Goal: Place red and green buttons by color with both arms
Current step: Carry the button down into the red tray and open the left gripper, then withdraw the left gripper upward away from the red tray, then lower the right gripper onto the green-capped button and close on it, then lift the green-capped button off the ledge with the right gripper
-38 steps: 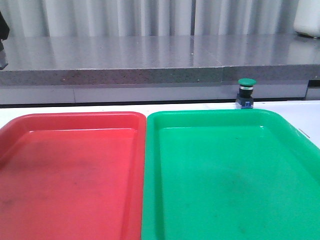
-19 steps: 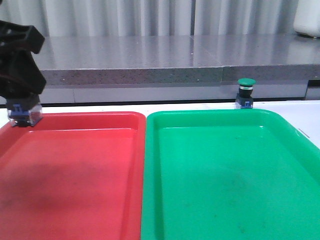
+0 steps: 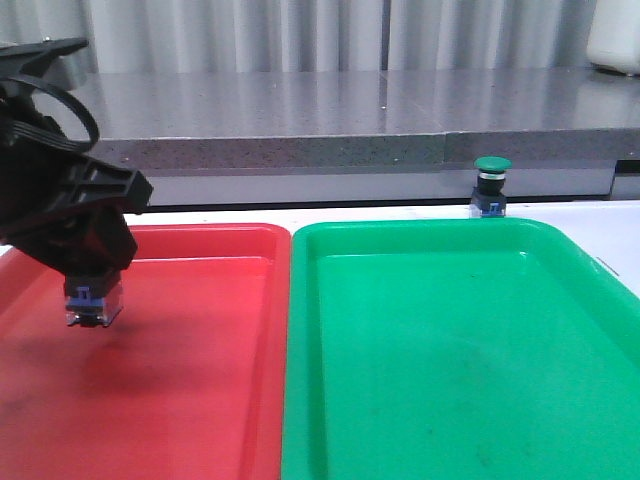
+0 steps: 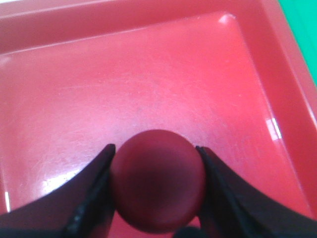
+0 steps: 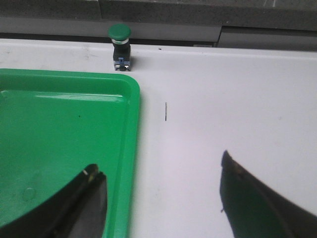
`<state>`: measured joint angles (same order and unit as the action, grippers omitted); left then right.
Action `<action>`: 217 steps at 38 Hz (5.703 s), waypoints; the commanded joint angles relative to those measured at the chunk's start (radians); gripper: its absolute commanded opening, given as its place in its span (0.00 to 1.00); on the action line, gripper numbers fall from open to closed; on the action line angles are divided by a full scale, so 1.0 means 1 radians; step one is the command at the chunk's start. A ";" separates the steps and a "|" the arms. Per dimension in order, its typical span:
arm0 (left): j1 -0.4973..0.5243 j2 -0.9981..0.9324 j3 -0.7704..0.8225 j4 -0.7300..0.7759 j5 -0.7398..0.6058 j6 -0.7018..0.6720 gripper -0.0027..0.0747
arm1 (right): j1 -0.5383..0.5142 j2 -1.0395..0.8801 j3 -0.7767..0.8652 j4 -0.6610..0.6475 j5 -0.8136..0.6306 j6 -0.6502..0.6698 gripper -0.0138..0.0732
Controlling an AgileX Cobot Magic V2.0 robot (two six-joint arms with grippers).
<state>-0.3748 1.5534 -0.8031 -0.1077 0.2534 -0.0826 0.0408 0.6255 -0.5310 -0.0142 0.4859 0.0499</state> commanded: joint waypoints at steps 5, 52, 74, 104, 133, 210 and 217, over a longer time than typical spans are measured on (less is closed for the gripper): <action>-0.010 0.009 -0.024 -0.012 -0.100 -0.003 0.35 | -0.008 0.006 -0.033 -0.007 -0.076 -0.008 0.74; -0.010 -0.597 -0.026 0.064 0.289 -0.003 0.74 | -0.008 0.006 -0.033 -0.007 -0.076 -0.008 0.74; 0.031 -1.011 -0.023 0.221 0.559 -0.156 0.74 | -0.008 0.006 -0.033 -0.007 -0.076 -0.008 0.74; 0.031 -1.033 -0.023 0.221 0.567 -0.156 0.74 | -0.008 0.006 -0.033 -0.002 -0.086 -0.007 0.74; 0.031 -1.033 -0.023 0.221 0.567 -0.156 0.74 | 0.124 0.382 -0.219 -0.003 -0.208 -0.088 0.82; 0.031 -1.033 -0.023 0.221 0.564 -0.156 0.74 | 0.073 1.350 -1.060 0.159 -0.185 -0.033 0.45; 0.031 -1.033 -0.023 0.221 0.564 -0.156 0.74 | 0.074 1.254 -1.059 0.158 -0.067 -0.041 0.45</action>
<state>-0.3441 0.5170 -0.7993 0.1083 0.8853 -0.2291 0.1191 1.9990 -1.5558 0.1418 0.4130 0.0162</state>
